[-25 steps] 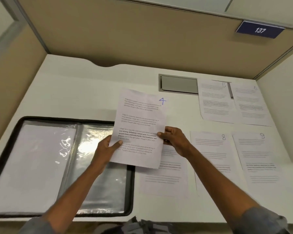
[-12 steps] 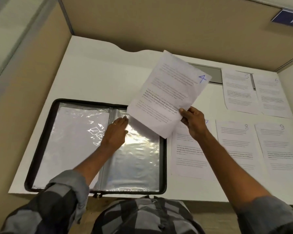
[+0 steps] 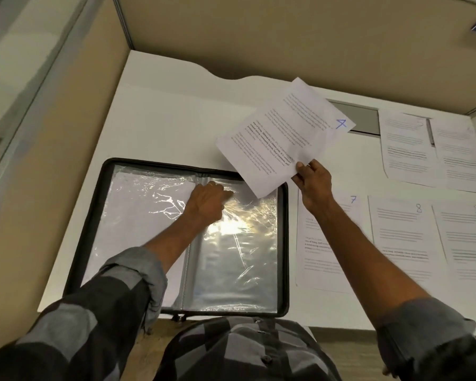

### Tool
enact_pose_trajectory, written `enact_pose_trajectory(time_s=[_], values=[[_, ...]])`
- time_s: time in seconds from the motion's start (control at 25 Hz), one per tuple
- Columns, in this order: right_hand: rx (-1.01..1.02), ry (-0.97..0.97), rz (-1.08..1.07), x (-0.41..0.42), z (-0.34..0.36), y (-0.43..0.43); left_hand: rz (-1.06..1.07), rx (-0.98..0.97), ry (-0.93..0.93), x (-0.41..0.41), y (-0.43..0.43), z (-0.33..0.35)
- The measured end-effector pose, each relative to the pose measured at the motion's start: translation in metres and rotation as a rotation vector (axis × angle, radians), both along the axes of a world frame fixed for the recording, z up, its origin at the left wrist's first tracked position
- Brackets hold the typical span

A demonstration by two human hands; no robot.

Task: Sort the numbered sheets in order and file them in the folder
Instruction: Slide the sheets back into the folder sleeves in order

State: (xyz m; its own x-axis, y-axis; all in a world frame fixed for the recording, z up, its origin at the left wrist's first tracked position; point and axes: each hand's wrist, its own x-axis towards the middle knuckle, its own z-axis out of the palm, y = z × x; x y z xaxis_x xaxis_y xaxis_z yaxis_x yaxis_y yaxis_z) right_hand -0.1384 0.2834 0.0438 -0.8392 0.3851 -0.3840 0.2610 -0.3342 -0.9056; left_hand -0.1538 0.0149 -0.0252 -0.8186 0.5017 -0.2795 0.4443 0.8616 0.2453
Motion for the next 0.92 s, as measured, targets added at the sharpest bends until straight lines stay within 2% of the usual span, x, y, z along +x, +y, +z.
enact_pose_trajectory(time_s=[0.12,0.32,0.44,0.68,0.84,0.92], values=[[0.002,0.010,0.002,-0.016,-0.003,-0.008,-0.043,0.013,-0.044,-0.011,-0.004,-0.008],[0.023,0.023,0.005,-0.041,-0.006,-0.015,-0.201,0.248,0.094,-0.028,-0.014,-0.014],[0.052,0.006,0.045,-0.054,-0.010,-0.022,-0.299,0.341,0.047,-0.036,-0.020,-0.014],[0.093,-0.004,0.173,-0.064,-0.014,-0.027,-0.326,0.337,-0.054,-0.049,-0.015,-0.006],[0.103,0.021,0.174,-0.076,-0.012,-0.027,-0.284,0.401,-0.136,-0.054,-0.014,-0.002],[0.089,0.039,0.148,-0.083,-0.010,-0.027,-0.277,0.447,-0.116,-0.054,-0.017,-0.002]])
